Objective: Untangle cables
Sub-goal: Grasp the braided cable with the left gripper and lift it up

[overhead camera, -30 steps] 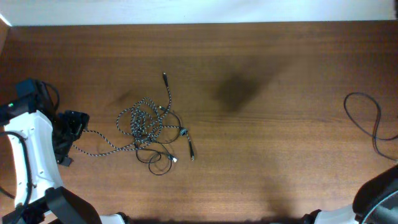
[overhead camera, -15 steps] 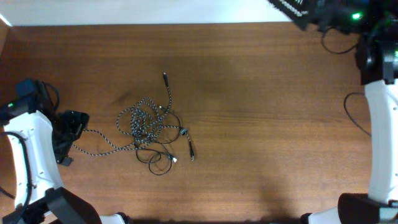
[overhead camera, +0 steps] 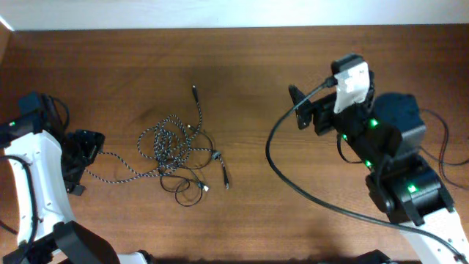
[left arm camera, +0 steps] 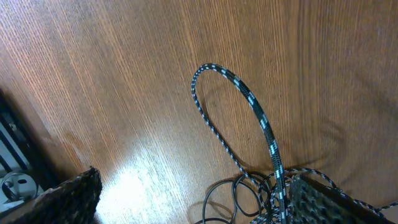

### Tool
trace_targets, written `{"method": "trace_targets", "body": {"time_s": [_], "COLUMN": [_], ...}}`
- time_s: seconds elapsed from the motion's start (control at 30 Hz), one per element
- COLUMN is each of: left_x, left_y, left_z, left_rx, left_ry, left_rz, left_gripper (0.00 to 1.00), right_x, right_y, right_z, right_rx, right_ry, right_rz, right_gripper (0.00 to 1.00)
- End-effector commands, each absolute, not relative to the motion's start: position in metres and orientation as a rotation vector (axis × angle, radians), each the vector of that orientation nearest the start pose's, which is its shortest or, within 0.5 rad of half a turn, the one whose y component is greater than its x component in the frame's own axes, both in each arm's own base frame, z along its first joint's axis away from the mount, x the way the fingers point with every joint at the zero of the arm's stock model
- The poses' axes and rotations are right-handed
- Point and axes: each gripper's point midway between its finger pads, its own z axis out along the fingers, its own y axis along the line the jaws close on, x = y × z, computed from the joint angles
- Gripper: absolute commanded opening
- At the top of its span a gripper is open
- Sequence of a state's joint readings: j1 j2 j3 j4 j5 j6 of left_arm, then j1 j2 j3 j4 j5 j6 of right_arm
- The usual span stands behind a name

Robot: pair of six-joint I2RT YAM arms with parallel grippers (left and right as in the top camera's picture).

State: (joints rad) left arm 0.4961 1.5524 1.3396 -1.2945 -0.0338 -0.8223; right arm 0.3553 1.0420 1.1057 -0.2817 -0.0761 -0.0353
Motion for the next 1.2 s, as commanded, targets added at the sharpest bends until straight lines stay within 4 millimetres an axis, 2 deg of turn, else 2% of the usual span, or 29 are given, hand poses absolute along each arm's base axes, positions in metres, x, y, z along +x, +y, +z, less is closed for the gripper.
{"method": "trace_targets", "body": {"time_s": [0.0,0.07,0.13,0.17,0.23,0.27,0.3,0.37,0.43,0.47,0.53,0.57,0.6,0.67,0.7,0.83,0.9,0.97,1.07,1.1,1.13,1.17], "left_x": [0.247,0.250,0.252,0.257,0.285,0.303,0.308,0.311,0.326,0.329,0.324,0.322,0.318,0.304,0.299,0.305,0.312,0.323,0.350,0.360,0.368,0.375], "left_y": [0.143,0.145,0.129,0.119,0.087,0.059,0.046,0.027,-0.010,-0.021,-0.039,-0.040,-0.027,0.010,0.015,-0.007,-0.011,-0.011,-0.010,-0.009,-0.009,-0.012], "left_z": [0.144,0.145,0.144,0.145,0.156,0.173,0.182,0.184,0.188,0.186,0.177,0.172,0.162,0.138,0.127,0.067,0.047,0.041,0.052,0.058,0.063,0.068], "left_rx": [-1.870,-1.861,-1.881,-1.834,-1.465,-1.122,-0.949,-0.753,-0.383,-0.275,-0.169,-0.158,-0.250,-0.576,-0.650,-0.600,-0.606,-0.676,-0.726,-0.709,-0.693,-0.676], "left_ry": [2.408,2.395,2.432,2.471,2.605,2.623,2.616,2.660,2.678,2.692,2.769,2.803,2.866,2.922,2.922,2.880,2.812,2.737,2.603,2.559,2.520,2.494], "left_rz": [0.051,0.046,-0.083,-0.179,-0.537,-0.816,-0.930,-0.933,-0.901,-0.863,-0.763,-0.698,-0.528,-0.132,-0.067,-0.229,-0.285,-0.310,-0.354,-0.363,-0.372,-0.400], "left_gripper": [0.99,0.99,0.99,0.99,0.99,0.99,0.99,0.99,0.99,0.99,0.99,0.99,0.99,0.99,0.99,0.99,0.99,0.99,0.66,0.47,0.34,0.06], "right_x": [0.335,0.327,0.312,0.302,0.279,0.268,0.260,0.252,0.251,0.251,0.247,0.245,0.243,0.243,0.243,0.250,0.253,0.253,0.253,0.253,0.253,0.253], "right_y": [0.138,0.135,0.129,0.125,0.117,0.113,0.110,0.107,0.106,0.106,0.105,0.104,0.103,0.103,0.103,0.105,0.107,0.107,0.107,0.107,0.107,0.107], "right_z": [0.371,0.381,0.397,0.404,0.423,0.431,0.438,0.445,0.446,0.446,0.449,0.451,0.452,0.452,0.449,0.436,0.430,0.428,0.428,0.428,0.428,0.428], "right_rx": [-0.357,-0.352,-0.345,-0.342,-0.332,-0.328,-0.324,-0.320,-0.318,-0.318,-0.317,-0.316,-0.315,-0.315,-0.316,-0.318,-0.320,-0.320,-0.320,-0.320,-0.320,-0.320], "right_ry": [1.737,1.708,1.659,1.642,1.581,1.551,1.526,1.500,1.496,1.495,1.483,1.477,1.472,1.473,1.480,1.496,1.501,1.504,1.505,1.505,1.505,1.505], "right_rz": [0.326,0.328,0.331,0.332,0.337,0.340,0.342,0.343,0.343,0.343,0.343,0.344,0.344,0.344,0.343,0.343,0.342,0.342,0.342,0.342,0.342,0.342], "right_gripper": [0.99,0.99,0.99,0.99,0.99,0.99,0.99,0.99,0.99,0.99,0.99,0.99,0.99,0.99,0.99,0.99,0.99,0.99,0.99,0.99,0.99,0.99]}}
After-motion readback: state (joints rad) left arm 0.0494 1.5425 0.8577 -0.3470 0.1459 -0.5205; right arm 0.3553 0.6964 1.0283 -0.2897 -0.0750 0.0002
